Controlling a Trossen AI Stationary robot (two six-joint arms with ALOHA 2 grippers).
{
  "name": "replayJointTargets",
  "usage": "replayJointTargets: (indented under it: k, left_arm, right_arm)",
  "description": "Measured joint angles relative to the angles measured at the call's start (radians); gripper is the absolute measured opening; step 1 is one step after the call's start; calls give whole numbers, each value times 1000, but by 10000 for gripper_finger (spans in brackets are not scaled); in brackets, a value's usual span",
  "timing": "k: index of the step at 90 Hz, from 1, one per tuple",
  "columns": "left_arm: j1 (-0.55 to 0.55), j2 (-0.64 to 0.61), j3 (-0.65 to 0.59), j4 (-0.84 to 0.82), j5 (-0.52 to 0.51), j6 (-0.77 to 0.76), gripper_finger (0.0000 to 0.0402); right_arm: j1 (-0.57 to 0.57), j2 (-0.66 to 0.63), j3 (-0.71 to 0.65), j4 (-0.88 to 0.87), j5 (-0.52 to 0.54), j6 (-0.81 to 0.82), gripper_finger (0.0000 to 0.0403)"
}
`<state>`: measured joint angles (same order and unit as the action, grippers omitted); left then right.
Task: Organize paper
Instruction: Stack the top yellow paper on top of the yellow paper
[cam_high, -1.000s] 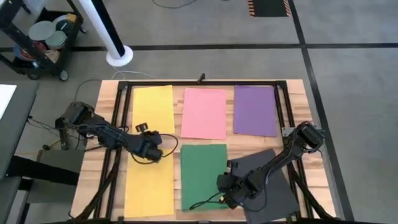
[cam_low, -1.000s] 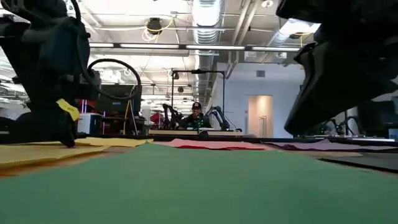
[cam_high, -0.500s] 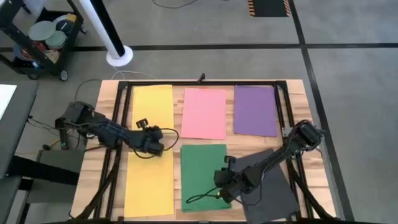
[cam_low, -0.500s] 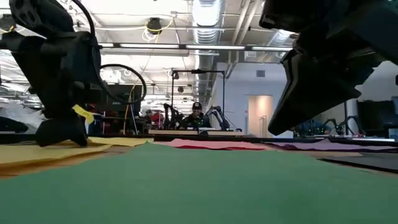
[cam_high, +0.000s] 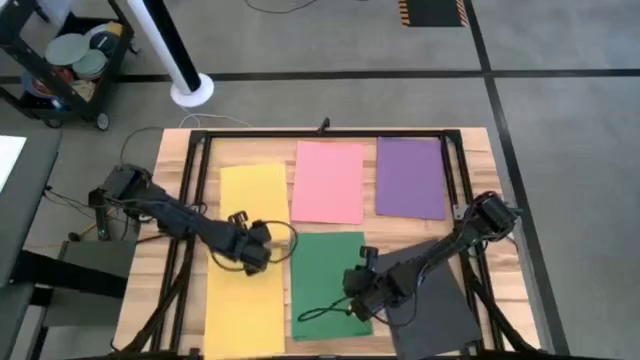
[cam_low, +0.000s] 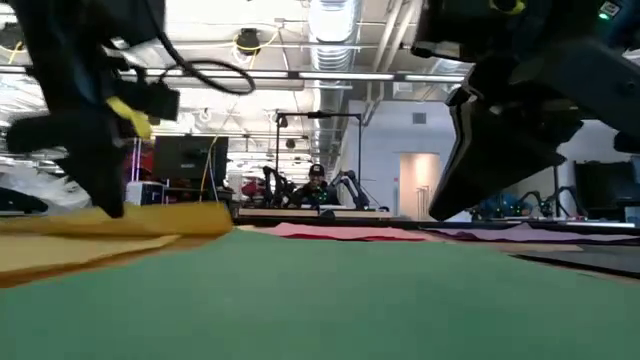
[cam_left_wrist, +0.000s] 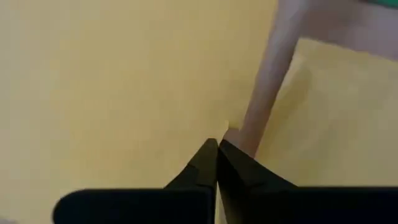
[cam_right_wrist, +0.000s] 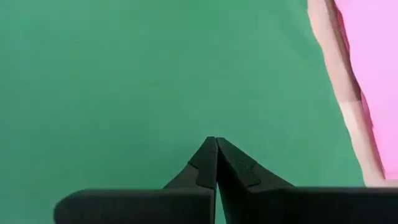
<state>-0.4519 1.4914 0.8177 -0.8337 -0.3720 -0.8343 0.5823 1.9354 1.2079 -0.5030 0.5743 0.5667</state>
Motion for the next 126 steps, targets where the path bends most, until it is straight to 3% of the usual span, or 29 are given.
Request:
replayJointTargets:
  k: [23,47,93,126]
  left_arm:
    - [-240,-9,63,-49,32,-328,0]
    - [-433,14,137,2,11,-619,0]
    - [-520,319,595,-2,-54,-569,0]
    - [-562,410,655,-73,37,-635,0]
  right_arm:
    - [0,0,0,-49,0,-3,0]
    - [14,0,0,-47,0,-10,0]
    - [18,0,0,-43,-1,-8,0]
    - [27,0,0,-43,-4,-41,0]
